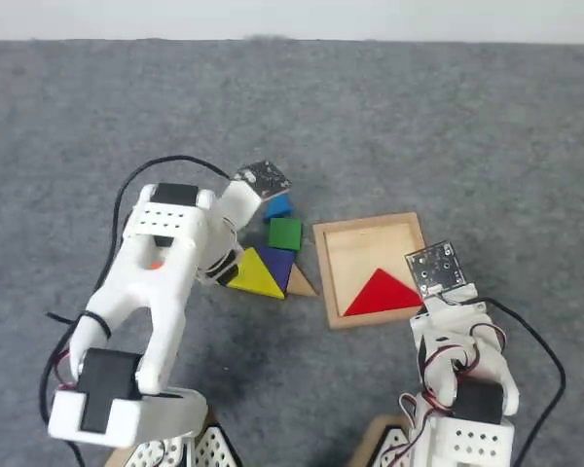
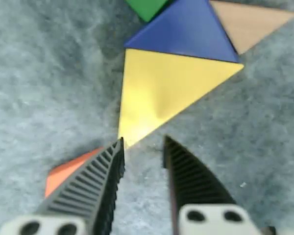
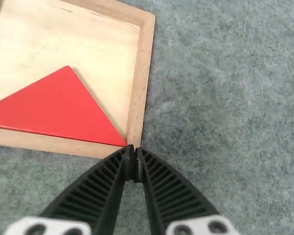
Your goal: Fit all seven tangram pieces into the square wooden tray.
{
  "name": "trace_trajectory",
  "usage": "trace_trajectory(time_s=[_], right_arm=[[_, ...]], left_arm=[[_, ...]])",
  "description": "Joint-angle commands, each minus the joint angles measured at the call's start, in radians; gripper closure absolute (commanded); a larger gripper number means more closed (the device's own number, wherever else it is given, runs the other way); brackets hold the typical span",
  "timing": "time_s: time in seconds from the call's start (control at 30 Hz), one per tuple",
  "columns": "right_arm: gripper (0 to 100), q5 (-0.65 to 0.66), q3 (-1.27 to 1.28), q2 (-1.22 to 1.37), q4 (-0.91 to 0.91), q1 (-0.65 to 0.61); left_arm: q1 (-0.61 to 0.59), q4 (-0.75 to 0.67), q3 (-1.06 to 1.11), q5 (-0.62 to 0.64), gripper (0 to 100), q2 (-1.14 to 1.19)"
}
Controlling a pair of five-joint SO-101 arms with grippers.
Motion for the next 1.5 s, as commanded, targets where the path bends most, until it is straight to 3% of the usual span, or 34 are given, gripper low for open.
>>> trace_trajectory(time_s=[0.0, 0.13, 0.4, 0.83, 0.97, 1.23, 1.47], right_arm=[[98.9, 0.014, -0.008, 0.002, 0.005, -0.004], [98.9, 0.014, -0.008, 0.002, 0.005, -0.004], [98.9, 0.011, -0.008, 0.002, 0.005, -0.005], [98.9, 0.011, -0.008, 0.002, 0.004, -0.005], [98.9, 0.011, -0.008, 0.002, 0.004, -0.005], [98.9, 0.011, -0.008, 0.002, 0.004, -0.005], [98.9, 0.011, -0.008, 0.002, 0.004, -0.005]], left_arm=[[0.005, -0.078, -0.081, 0.015, 80, -0.020], [0.032, -0.095, -0.156, -0.032, 79, 0.138], [0.069, 0.017, -0.298, -0.215, 79, 0.445], [0.052, 0.181, -0.308, -0.388, 80, 0.543], [0.061, 0.172, -0.303, -0.330, 81, 0.543], [0.051, 0.078, -0.297, -0.161, 97, 0.506], [0.055, 0.058, -0.165, -0.157, 97, 0.212]])
